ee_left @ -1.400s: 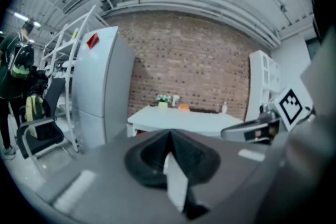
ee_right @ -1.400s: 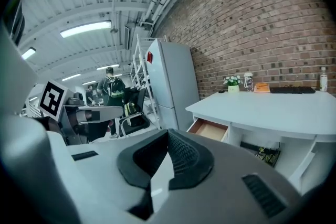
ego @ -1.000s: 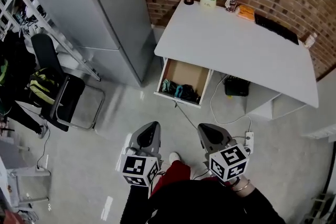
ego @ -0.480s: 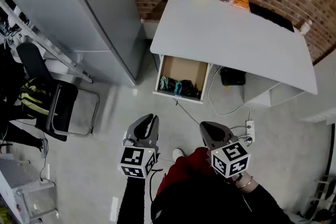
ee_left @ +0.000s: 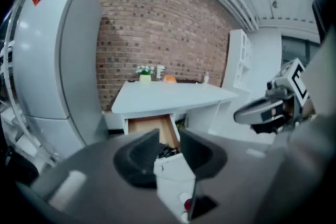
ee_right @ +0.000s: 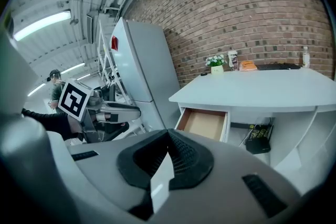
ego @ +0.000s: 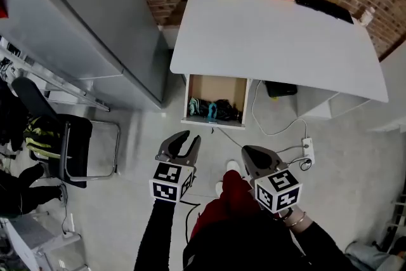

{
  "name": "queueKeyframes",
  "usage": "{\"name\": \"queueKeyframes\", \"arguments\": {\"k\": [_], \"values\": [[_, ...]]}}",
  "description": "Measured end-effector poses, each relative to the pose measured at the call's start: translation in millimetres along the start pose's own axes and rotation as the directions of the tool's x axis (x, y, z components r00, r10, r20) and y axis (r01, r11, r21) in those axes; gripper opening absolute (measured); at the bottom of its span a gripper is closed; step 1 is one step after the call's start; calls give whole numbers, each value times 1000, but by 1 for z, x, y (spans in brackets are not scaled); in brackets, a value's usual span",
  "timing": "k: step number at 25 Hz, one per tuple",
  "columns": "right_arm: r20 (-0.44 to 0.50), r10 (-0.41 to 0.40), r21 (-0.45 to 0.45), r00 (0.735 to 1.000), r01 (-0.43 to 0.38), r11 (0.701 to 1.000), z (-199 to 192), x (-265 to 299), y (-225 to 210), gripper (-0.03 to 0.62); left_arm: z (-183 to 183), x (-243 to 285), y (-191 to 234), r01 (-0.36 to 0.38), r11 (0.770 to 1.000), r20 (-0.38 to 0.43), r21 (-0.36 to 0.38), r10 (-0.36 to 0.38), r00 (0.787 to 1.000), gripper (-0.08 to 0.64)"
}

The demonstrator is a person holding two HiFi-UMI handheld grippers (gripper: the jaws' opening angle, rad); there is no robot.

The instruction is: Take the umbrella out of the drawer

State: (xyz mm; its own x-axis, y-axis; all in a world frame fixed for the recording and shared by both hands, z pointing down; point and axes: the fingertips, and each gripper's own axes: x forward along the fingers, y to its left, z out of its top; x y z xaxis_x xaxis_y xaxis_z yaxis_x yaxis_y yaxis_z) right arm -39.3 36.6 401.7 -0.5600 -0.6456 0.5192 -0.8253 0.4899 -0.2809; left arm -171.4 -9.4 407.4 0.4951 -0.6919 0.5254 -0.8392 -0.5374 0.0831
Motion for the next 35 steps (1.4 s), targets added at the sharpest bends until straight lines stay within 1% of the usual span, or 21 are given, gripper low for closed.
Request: {"name": "queueKeyframes", "arguments": {"k": [5, 8, 11, 15, 18, 20, 21, 23, 27, 29, 32, 35], "values": [[-15, -21, 39, 1000, 22, 999, 1, 18, -26, -2, 2, 46, 13, 38, 997, -71, 69, -33, 997, 132], [-36, -40, 70, 999, 43, 997, -4, 25, -43, -2, -2, 72, 16, 75, 990, -134, 119, -59, 989, 141], [-43, -56, 78, 998, 59, 995, 0, 34, -60, -2, -2, 97, 20, 106, 984, -167, 146, -81, 983, 161], [-49, -63, 87, 997, 68, 994, 6, 46, -75, -2, -2, 125, 26, 151, 972, -223, 181, -109, 969, 184], [-57, -74, 102, 996, 79, 992, 6, 52, -81, -2, -4, 145, 34, 168, 968, -248, 188, -119, 961, 195], [-67, -83, 122, 994, 90, 988, 4, 57, -84, -2, -9, 160, 37, 193, 962, -282, 195, -134, 950, 220], [-72, -87, 135, 994, 97, 986, 3, 60, -85, -2, -13, 167, 38, 218, 954, -306, 207, -148, 941, 226], [-80, -103, 163, 992, 115, 980, 0, 69, -84, -2, -24, 181, 39, 280, 928, -359, 245, -182, 916, 241], [-79, -161, 215, 984, 175, 961, -3, 90, -83, -2, -46, 209, 40, 410, 855, -442, 319, -248, 862, 253], [-81, -199, 255, 977, 213, 943, -7, 101, -82, -2, -59, 221, 44, 469, 814, -486, 343, -274, 830, 268], [-96, -251, 318, 963, 269, 909, -16, 115, -74, -2, -78, 234, 50, 553, 748, -549, 367, -306, 778, 273], [-106, -289, 354, 951, 308, 883, -24, 126, -72, -2, -90, 250, 58, 605, 691, -590, 396, -313, 744, 278]]}}
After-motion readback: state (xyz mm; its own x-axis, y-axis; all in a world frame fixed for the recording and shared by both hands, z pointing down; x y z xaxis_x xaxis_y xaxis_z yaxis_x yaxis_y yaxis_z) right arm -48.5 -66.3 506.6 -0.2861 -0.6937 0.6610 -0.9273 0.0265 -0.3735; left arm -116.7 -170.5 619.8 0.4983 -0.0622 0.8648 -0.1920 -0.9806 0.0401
